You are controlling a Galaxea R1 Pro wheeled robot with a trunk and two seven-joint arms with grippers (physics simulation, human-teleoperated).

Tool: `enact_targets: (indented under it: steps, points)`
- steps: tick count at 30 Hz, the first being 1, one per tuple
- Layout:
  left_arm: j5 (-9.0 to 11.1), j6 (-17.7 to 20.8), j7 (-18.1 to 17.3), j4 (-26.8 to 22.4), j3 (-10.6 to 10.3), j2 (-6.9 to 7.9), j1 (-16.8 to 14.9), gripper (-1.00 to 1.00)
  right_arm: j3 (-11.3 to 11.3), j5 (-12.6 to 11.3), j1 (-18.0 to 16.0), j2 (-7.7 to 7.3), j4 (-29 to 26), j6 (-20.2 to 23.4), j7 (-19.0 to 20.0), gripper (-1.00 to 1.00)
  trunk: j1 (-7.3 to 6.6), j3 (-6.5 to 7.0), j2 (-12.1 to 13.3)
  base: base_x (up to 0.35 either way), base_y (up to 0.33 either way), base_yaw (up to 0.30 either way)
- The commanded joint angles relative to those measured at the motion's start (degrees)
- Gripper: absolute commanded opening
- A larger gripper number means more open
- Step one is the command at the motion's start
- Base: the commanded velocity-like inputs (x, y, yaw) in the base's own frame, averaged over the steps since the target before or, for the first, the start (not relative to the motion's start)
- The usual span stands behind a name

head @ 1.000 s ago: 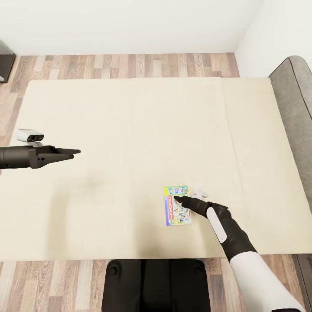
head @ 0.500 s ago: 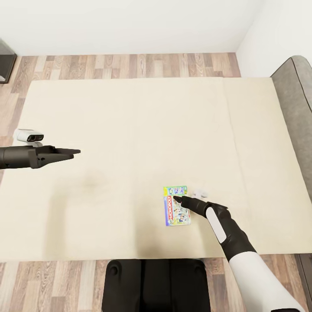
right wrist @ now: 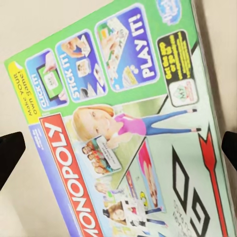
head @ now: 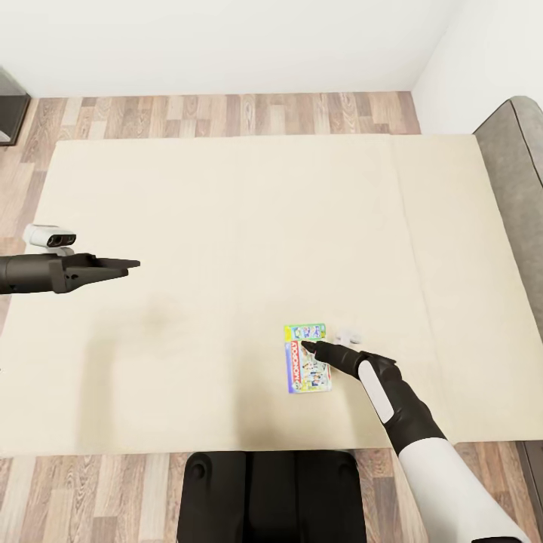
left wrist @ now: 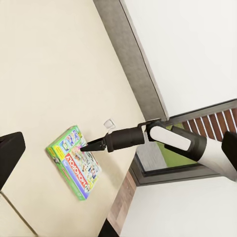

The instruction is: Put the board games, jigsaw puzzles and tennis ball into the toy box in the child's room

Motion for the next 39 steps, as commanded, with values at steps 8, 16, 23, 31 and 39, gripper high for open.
enact_targets:
  steps: [8,16,23,31,39]
  points:
    - [0.0,0.6,-0.2,0.0,0.0,0.03,0.0,1.0,0.0,0.0,0.0,0.02,-0.1,0.3,0.1,1.0,0.03,-0.06,-0.1,0.0,0.055,0.0]
    - [0.0,0.6,-0.2,0.0,0.0,0.03,0.0,1.0,0.0,0.0,0.0,0.02,-0.1,0.3,0.1,1.0,0.03,-0.06,-0.1,0.0,0.039,0.0]
    - [0.0,0.6,-0.2,0.0,0.0,0.03,0.0,1.0,0.0,0.0,0.0,0.16,-0.1,0.3,0.1,1.0,0.03,-0.06,-0.1,0.0,0.072,0.0]
    - [0.0,0.6,-0.2,0.0,0.0,0.03,0.0,1.0,0.0,0.0,-0.1,0.87,-0.1,0.3,0.1,1.0,0.03,-0.06,-0.1,0.0,0.052,0.0]
    - [0.0,0.6,-0.2,0.0,0.0,0.03,0.0,1.0,0.0,0.0,-0.1,0.89,-0.1,0.3,0.1,1.0,0.03,-0.06,-0.1,0.0,0.077,0.0]
